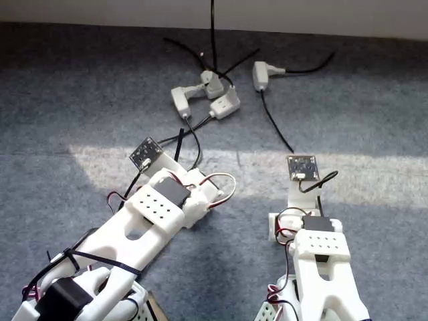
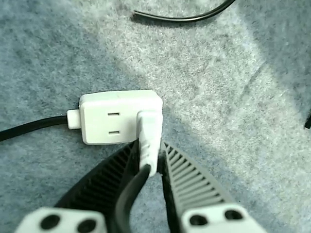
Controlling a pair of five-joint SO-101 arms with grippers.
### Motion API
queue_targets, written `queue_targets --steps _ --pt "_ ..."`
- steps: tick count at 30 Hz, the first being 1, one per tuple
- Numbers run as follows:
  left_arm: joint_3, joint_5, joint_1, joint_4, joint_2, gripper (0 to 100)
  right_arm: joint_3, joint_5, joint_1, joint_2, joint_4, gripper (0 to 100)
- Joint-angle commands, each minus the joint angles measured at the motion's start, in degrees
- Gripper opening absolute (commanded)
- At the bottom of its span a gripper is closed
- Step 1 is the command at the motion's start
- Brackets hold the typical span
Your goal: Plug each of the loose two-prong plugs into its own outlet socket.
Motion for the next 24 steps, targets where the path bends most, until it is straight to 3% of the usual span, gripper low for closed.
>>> queue_targets --steps 1,10,17,24 --pt "-0.3 0.2 -0.7 2.5 -0.9 1 -0.2 -0.3 0.4 -1.0 -0.8 0.9" --pt "0.8 -8.6 -9.0 6.5 -0.9 1 -0.2 -0.3 0.4 -1.0 -0.8 0.9" --pt "3.6 -16.0 -10.0 6.6 -0.9 1 -0.2 -0.3 0.4 -1.0 -0.8 0.9" --pt "6.0 -23.6 -13.0 12.7 -1.3 1 -0.2 -0.3 0.4 -1.0 -0.8 0.9"
